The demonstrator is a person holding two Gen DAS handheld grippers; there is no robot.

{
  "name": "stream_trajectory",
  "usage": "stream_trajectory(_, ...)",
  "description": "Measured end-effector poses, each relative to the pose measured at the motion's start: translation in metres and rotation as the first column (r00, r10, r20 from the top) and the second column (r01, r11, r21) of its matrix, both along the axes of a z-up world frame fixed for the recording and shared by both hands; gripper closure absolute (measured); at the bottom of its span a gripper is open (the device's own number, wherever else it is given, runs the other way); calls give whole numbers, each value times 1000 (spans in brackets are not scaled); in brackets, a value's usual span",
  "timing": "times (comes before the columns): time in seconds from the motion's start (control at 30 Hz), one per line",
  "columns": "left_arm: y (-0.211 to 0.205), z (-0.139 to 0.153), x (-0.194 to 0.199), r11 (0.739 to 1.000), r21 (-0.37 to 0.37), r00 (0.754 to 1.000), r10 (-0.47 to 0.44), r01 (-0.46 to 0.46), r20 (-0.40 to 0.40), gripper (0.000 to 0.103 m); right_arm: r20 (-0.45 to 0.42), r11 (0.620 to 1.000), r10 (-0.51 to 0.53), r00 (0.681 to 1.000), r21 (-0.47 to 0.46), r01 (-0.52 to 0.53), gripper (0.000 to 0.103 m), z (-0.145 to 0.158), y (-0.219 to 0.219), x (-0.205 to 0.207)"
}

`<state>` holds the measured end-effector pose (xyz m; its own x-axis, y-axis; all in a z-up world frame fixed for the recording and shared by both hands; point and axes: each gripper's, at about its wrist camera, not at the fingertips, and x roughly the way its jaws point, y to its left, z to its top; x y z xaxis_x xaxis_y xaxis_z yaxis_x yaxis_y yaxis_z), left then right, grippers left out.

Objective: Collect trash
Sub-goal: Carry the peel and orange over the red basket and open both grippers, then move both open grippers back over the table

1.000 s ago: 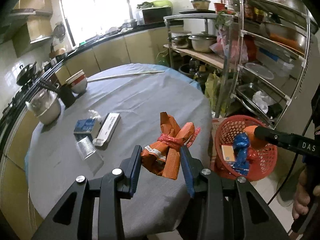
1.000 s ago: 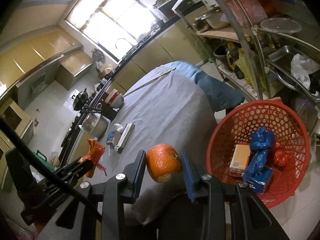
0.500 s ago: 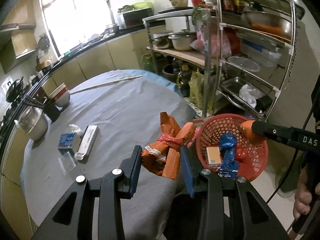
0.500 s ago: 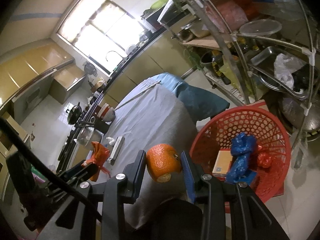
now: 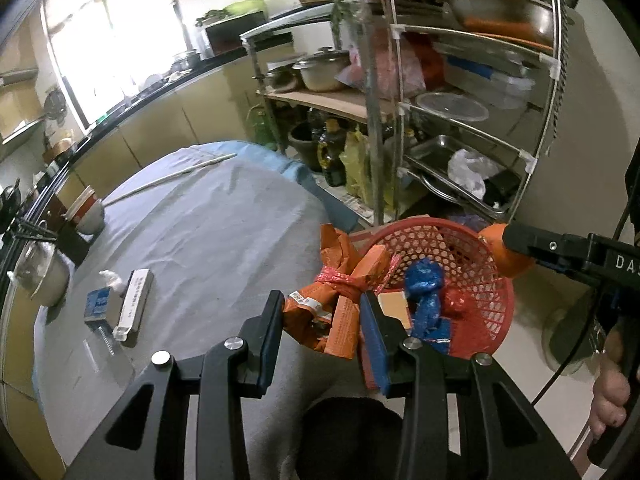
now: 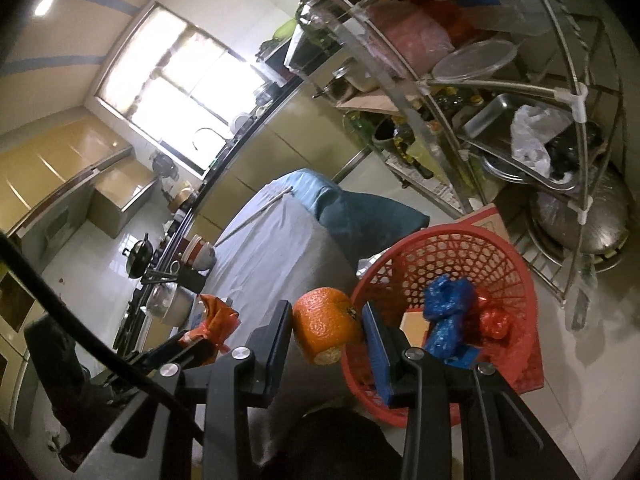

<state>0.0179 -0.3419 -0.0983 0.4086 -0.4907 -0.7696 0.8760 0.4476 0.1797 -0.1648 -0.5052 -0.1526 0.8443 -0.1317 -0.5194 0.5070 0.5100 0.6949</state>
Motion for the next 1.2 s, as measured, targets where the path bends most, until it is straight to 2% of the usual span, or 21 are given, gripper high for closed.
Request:
stream_trajectory(0.33,-21,-11,-12,998,38,999,-49,49,-9,63,1,999,-35,999,30,35,63,-10,-13,-12)
stream_trajectory(0.5,-29,-19,-10,995,34,992,-86,89,-89,63,0,997,-56,998,56,56,63,-17,-20,-14)
stream_trajectory(0.63,-39,-33,-8,988,34,970,-141,151,-196,62,-6,994,-72,997,77,72,63,-24,-27,-13)
stream_trajectory(0.77,-47,-45,-10,981,39,953,-173,188,-248,62,-8,993,-86,996,85,87,63,-28,-33,-9)
stream_trajectory(0.93,-53,-56,-13,976,40,941,-195,214,-277,60,-22,987,-110,994,114,112,62,-37,-39,-8)
stream_trajectory(0.97,-55,-58,-13,975,39,941,-198,217,-274,58,-24,986,-112,993,122,114,59,-39,-40,-8)
stream_trajectory(1.0,-55,-58,-12,975,39,942,-198,217,-271,55,-30,984,-117,993,133,120,47,-42,-41,-9)
stream_trajectory(1.07,-55,-58,-11,978,27,944,-194,209,-267,44,-27,977,-136,990,165,138,36,-46,-43,-12)
stream_trajectory(1.2,-48,-52,-6,982,9,953,-183,190,-241,43,-31,974,-159,987,156,161,36,-43,-44,-17)
